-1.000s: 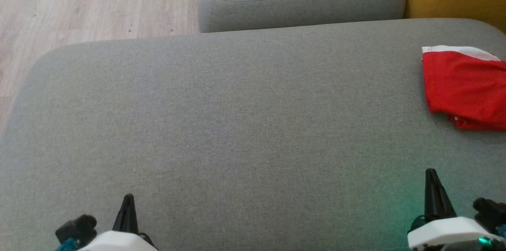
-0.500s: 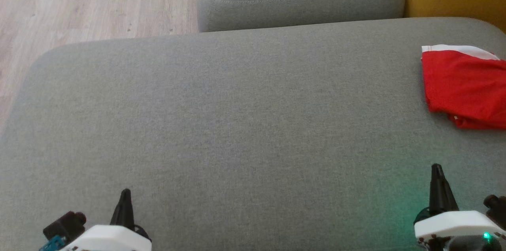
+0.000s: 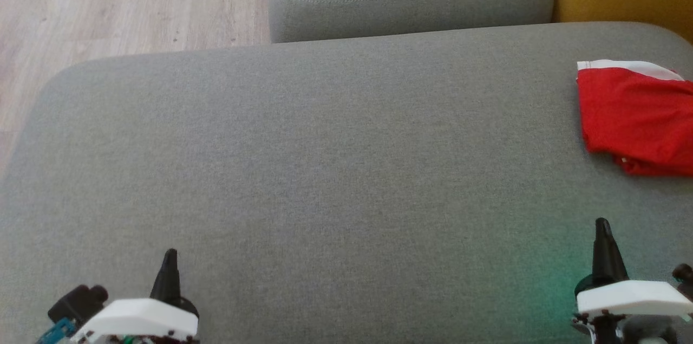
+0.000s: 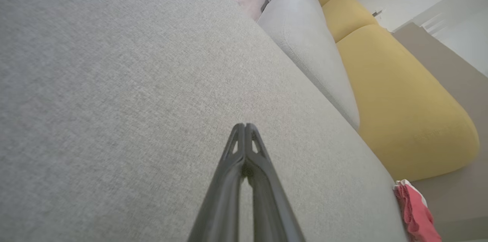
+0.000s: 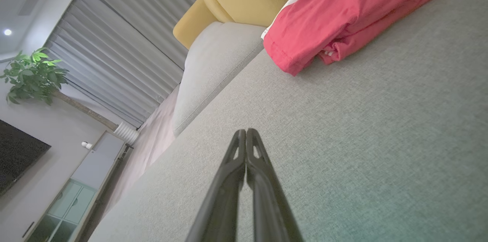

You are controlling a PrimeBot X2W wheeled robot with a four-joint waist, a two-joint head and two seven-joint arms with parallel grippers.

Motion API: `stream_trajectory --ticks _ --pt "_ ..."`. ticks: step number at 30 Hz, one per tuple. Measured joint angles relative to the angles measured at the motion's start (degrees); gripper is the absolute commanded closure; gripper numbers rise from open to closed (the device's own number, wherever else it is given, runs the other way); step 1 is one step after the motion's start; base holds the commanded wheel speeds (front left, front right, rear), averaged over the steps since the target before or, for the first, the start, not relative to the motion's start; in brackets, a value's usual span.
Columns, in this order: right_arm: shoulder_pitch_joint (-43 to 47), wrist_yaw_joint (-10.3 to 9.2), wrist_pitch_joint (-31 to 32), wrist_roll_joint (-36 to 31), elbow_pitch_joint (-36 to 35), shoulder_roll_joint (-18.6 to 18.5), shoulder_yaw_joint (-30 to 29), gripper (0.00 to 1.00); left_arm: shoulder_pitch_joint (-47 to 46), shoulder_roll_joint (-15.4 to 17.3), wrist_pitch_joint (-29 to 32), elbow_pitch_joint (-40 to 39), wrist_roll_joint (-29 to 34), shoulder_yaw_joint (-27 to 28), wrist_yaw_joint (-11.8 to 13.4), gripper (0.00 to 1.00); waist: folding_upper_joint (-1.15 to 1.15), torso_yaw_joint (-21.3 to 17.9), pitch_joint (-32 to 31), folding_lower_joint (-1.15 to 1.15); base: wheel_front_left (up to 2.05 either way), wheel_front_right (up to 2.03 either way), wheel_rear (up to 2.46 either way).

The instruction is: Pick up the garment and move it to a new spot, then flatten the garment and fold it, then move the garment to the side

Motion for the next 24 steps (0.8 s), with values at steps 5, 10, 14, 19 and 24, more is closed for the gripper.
stream_trajectory --ticks 5,10,14,19,24 --pt "-0.04 0.00 0.66 3.56 -0.04 0.00 -0.07 1.00 -1.00 -0.02 0.73 -0.05 -3.23 0.86 -0.51 1.00 0.00 -0.05 0.05 0.00 0.00 0.00 0.00" --pt "-0.94 0.00 1.58 7.12 -0.13 0.00 -0.21 1.00 -1.45 -0.02 1.54 -0.04 -6.48 1.36 -1.07 1.00 0.00 -0.09 0.09 0.00 0.00 0.00 0.00" --pt "-1.26 0.00 2.09 9.94 -0.23 0.00 -0.26 1.00 -1.86 -0.03 2.09 -0.08 -9.06 1.52 -1.33 1.00 0.00 -0.13 0.12 0.00 0.00 0.00 0.00" --pt "-1.29 0.00 2.91 13.49 -0.24 0.00 -0.34 1.00 -1.98 -0.04 2.98 -0.08 -12.35 1.82 -1.80 1.00 0.00 -0.18 0.17 0.00 0.00 0.00 0.00" --pt "-2.28 0.00 3.92 17.74 -0.47 0.00 -0.46 1.00 -3.11 -0.05 4.03 -0.15 -16.27 2.94 -2.64 1.00 0.00 -0.23 0.22 0.00 0.00 0.00 0.00"
